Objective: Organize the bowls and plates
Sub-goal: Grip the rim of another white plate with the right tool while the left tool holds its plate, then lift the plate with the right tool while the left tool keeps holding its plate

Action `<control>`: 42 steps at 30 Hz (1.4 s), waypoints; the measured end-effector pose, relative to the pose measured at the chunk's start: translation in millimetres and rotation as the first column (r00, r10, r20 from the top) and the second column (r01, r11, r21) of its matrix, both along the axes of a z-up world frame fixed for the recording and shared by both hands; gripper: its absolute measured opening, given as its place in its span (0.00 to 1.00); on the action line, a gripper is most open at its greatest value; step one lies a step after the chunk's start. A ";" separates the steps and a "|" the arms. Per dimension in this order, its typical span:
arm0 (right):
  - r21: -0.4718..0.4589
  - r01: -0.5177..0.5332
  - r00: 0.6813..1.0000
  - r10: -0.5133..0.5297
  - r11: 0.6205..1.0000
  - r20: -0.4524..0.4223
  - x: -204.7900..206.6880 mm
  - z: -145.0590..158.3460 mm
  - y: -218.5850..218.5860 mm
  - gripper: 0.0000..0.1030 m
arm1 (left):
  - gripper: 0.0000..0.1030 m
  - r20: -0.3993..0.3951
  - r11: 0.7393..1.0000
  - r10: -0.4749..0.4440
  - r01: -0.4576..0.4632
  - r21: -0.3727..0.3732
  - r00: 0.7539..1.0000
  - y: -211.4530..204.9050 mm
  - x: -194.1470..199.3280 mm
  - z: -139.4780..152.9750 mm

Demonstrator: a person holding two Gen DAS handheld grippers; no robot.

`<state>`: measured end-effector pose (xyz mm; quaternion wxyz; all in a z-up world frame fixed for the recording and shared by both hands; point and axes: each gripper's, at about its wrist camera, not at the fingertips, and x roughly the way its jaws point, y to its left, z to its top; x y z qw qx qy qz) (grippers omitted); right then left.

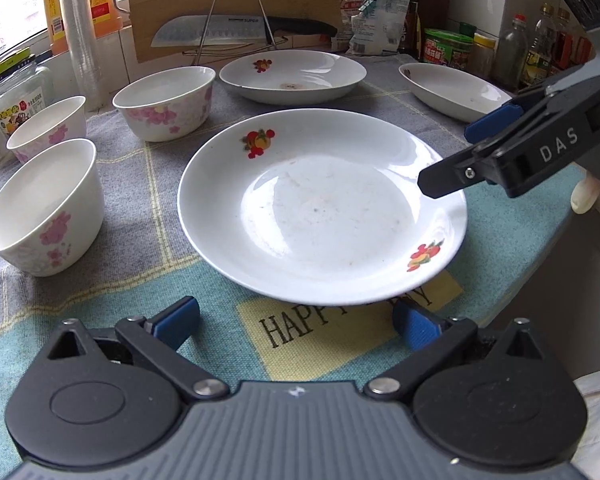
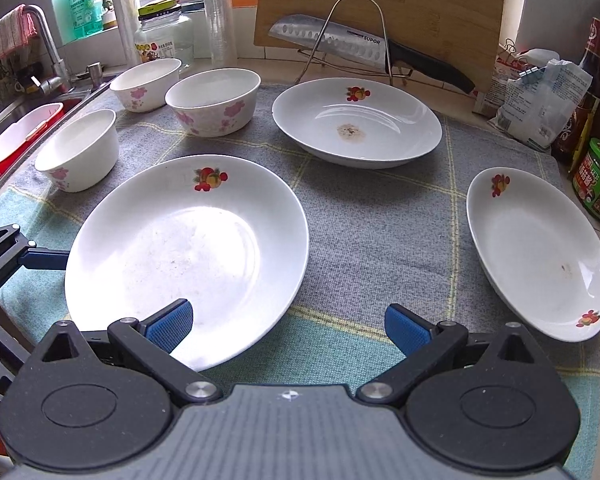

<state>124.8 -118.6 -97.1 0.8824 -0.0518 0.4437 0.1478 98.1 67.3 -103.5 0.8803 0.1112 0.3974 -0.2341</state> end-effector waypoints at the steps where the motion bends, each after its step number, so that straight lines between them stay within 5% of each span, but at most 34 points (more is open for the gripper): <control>1: 0.012 -0.002 1.000 0.003 1.000 -0.014 2.0 -1.6 0.7 1.00 | 0.99 0.002 1.000 -0.001 0.001 -0.002 1.000 -0.7 1.5 -0.2; 25: 0.075 -0.059 0.991 0.068 0.995 -0.118 41.6 -21.3 21.8 1.00 | 1.00 0.016 0.997 -0.071 0.071 -0.015 0.997 -1.1 12.6 -0.8; 42: 0.025 -0.162 0.975 0.164 0.987 -0.152 61.2 -20.9 38.9 1.00 | 1.00 0.043 0.968 -0.249 0.249 -0.006 0.968 7.5 25.2 -0.5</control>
